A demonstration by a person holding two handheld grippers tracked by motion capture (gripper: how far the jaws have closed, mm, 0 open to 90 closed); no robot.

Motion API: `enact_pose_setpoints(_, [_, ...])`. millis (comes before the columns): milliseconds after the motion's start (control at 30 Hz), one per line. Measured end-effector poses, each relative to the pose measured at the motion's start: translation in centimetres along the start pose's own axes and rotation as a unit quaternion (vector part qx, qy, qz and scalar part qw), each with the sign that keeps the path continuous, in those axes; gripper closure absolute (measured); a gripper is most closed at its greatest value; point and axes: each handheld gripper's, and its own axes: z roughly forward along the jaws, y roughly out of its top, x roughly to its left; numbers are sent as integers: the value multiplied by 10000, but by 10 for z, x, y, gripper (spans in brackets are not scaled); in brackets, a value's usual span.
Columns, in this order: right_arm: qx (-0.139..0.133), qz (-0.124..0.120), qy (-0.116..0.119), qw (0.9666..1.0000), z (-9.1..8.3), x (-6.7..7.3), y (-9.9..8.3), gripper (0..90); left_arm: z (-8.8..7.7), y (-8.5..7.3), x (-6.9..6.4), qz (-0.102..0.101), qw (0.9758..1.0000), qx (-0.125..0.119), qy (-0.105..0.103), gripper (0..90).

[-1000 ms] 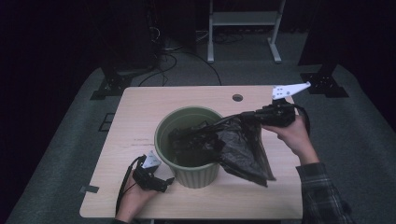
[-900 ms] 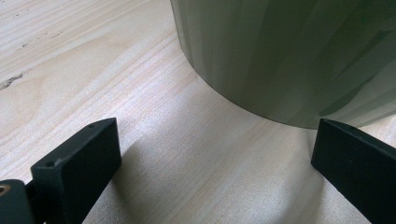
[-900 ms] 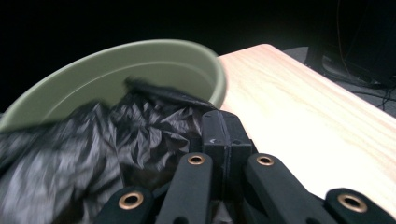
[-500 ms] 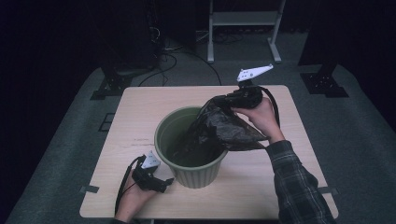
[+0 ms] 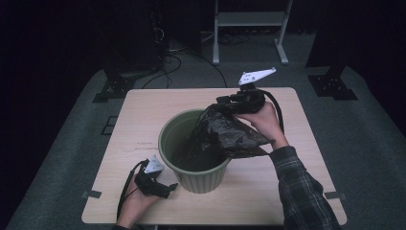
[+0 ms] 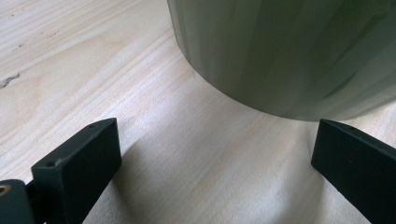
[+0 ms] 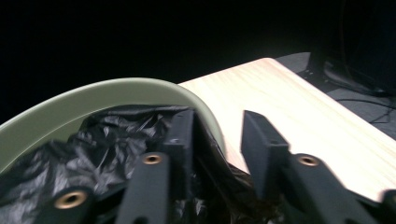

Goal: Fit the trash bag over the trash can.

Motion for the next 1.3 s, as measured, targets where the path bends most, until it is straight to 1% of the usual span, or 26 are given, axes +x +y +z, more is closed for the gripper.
enact_pose_setpoints(100, [-60,41,-141,9999,-16,-3,-5,496,-3,0,1,14,10000,-8,-16,1])
enact_pose_setpoints(133, [-80,70,-178,9998,-21,-4,-8,470,-7,1,2,-18,9999,-82,-66,1])
enact_pose_setpoints(167, [-102,103,-228,9996,-27,-5,-10,450,-7,1,2,-18,9999,-82,-66,1])
enact_pose_setpoints(200, [-102,103,-228,9996,-27,-5,-10,450,-9,2,3,-1,9999,-109,-56,1])
enact_pose_setpoints(233, [-177,179,-323,9992,-37,-7,-15,407,-14,4,3,24,9998,-179,-39,1])
enact_pose_setpoints(267, [-177,179,-323,9992,-37,-7,-15,407,-14,4,3,24,9998,-179,-39,2])
enact_pose_setpoints(300, [-196,218,-325,9990,-41,-8,-16,397,-18,6,3,28,9997,-233,-30,2])
enact_pose_setpoints(333, [-238,287,-396,9985,-48,-11,-20,365,-21,7,3,40,9996,-273,-55,1])
enact_pose_setpoints(400, [-241,302,-418,9984,-51,-11,-21,358,-28,9,3,47,9992,-367,-125,1])
enact_pose_setpoints(433, [-263,319,-446,9981,-55,-12,-24,346,-31,10,3,62,9990,-422,-138,1])
enact_pose_setpoints(500, [-272,338,-456,9980,-57,-13,-25,346,-40,12,4,27,9983,-542,-217,2])
enact_pose_setpoints(567, [-293,337,-473,9979,-60,-14,-27,346,-47,14,4,72,9977,-600,-301,2])
enact_pose_setpoints(667, [-304,363,-463,9978,-62,-15,-29,346,-59,15,5,215,9976,-541,-365,2])
enact_pose_setpoints(733, [-303,367,-471,9978,-62,-15,-29,346,-66,16,6,276,9973,-528,-440,2])
enact_pose_setpoints(767, [-316,377,-467,9977,-62,-15,-29,346,-69,16,6,270,9969,-562,-479,2])
enact_pose_setpoints(867, [-329,410,-454,9976,-63,-16,-30,341,-82,20,4,306,9947,-641,-738,2])
enact_pose_setpoints(900, [-333,421,-454,9975,-63,-17,-30,338,-93,25,2,343,9927,-741,-882,2])
enact_pose_setpoints(933, [-333,421,-454,9975,-63,-17,-30,338,-93,25,2,343,9927,-741,-882,2])
enact_pose_setpoints(967, [-331,438,-455,9975,-63,-17,-31,336,-99,29,1,390,9919,-771,-929,2])
enact_pose_setpoints(1033, [-317,449,-466,9974,-63,-18,-32,316,-109,36,-2,443,9908,-864,-944,2])
enact_pose_setpoints(1067, [-307,446,-469,9974,-62,-18,-32,310,-114,41,-3,509,9910,-834,-912,2])
enact_pose_setpoints(1100, [-281,472,-546,9970,-62,-18,-32,279,-123,50,-6,566,9916,-814,-828,7])
enact_pose_setpoints(1133, [-281,472,-546,9970,-62,-18,-32,279,-123,50,-6,566,9916,-814,-828,7])
enact_pose_setpoints(1233, [-303,497,-587,9966,-63,-19,-32,263,-133,65,-8,588,9916,-826,-807,7])
enact_pose_setpoints(1267, [-304,500,-591,9965,-63,-19,-32,263,-136,69,-9,622,9910,-848,-827,7])
enact_pose_setpoints(1300, [-302,495,-608,9965,-63,-19,-32,263,-142,79,-11,647,9900,-886,-892,7])
